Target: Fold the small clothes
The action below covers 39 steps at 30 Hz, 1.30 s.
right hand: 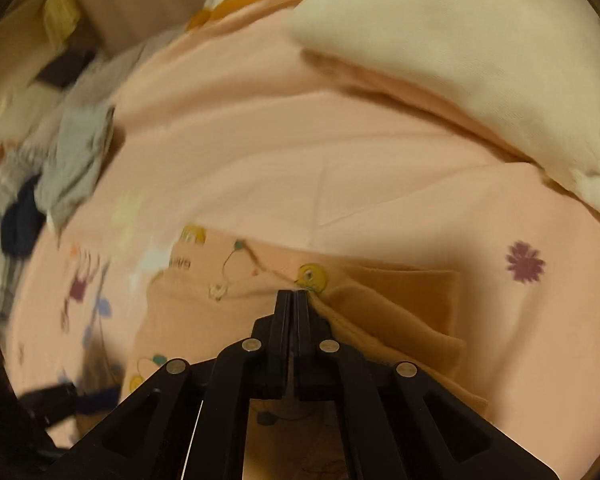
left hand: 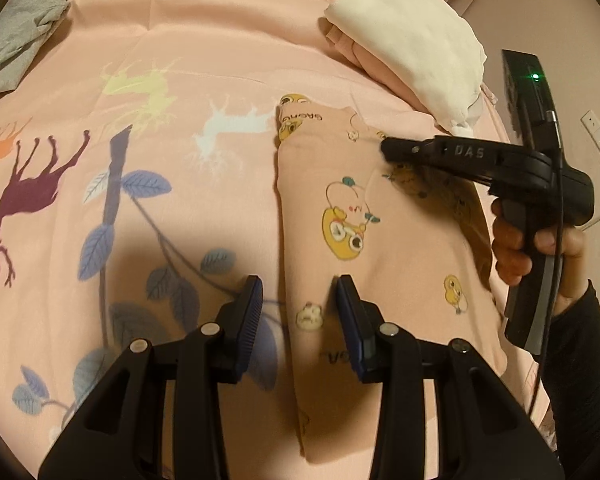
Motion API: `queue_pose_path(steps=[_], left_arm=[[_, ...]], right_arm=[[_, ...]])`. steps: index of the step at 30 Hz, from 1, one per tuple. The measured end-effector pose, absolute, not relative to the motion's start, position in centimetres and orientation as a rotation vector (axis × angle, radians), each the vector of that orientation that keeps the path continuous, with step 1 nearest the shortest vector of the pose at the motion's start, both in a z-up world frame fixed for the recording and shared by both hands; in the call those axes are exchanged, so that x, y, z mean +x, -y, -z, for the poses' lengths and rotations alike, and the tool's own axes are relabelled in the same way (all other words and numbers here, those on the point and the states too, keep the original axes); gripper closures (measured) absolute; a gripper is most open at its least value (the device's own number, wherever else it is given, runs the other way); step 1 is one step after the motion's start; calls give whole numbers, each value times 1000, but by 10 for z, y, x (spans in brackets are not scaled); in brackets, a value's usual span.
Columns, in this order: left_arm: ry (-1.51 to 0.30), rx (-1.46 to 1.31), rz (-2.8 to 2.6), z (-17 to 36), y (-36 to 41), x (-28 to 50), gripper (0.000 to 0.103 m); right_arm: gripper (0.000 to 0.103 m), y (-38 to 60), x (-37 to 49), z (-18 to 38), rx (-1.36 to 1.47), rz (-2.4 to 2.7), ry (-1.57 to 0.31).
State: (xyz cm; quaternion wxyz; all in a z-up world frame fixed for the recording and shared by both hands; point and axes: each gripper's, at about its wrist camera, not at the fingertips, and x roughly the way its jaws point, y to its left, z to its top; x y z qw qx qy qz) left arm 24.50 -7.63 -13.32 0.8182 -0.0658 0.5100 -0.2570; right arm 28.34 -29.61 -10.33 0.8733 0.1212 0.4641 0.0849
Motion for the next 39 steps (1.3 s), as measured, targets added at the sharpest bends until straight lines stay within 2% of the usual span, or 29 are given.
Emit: queue_pose_path(steps=[3,4,9,11,13,20,27,28,30,31,35,39], left_arm=[[-1081,-150,541,127,68,238,64],[-1074,-151,541,123,66,234,67],[-1003,-88,554,104,73,219,68],[-980,-58,571,99,83,213,68],[-980,-45,592,100,93,210,69],[-997,12,592,121,108,201,69],[-1020,1,592,123,95,189,67],[-1022,-10,591,122,89,186,66],[-1027,-32,576,121,80,184,54],[-1030,-53,563,121,73,183,43],[-1055,-170,542,125,44,187,41],[-1086,-294,570,127,32,196,41]], right_arm=[[103,301,267,90,265,-174,-948],[103,301,261,84,262,-183,-933],[94,302,213,64,259,-258,-859],[78,294,197,65,271,-290,-848],[72,288,178,73,274,-321,-854],[72,278,153,115,189,-278,-917],[72,291,144,114,272,-274,-896],[71,293,139,113,287,-275,-894],[68,302,123,114,342,-280,-900],[65,309,118,114,378,-287,-895],[53,327,99,116,496,-293,-870],[46,340,96,123,613,-311,-869]])
